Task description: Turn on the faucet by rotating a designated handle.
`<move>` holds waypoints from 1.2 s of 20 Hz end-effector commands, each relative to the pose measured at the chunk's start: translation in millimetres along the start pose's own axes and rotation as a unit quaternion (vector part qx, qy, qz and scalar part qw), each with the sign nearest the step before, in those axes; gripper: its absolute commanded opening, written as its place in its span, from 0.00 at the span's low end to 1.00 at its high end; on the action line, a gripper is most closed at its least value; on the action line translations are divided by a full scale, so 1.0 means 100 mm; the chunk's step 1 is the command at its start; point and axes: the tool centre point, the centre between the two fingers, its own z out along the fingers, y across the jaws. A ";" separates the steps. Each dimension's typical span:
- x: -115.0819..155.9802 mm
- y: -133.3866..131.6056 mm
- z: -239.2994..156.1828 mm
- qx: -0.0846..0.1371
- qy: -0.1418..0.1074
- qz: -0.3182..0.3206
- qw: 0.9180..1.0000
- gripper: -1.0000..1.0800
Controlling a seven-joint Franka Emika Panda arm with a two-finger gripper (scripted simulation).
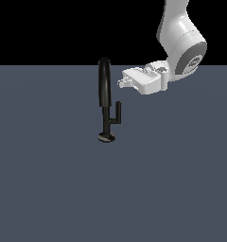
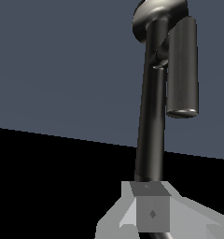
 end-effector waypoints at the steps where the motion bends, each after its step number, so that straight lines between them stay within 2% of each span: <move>1: 0.20 -0.03 0.04 0.023 -0.026 0.024 0.999 0.00; 7: 0.56 -0.07 0.15 0.065 -0.074 0.069 0.993 0.00; 12: 0.74 -0.08 0.22 0.086 -0.098 0.091 0.987 0.00; 24: 0.77 -0.04 0.25 0.093 -0.105 0.097 0.985 0.00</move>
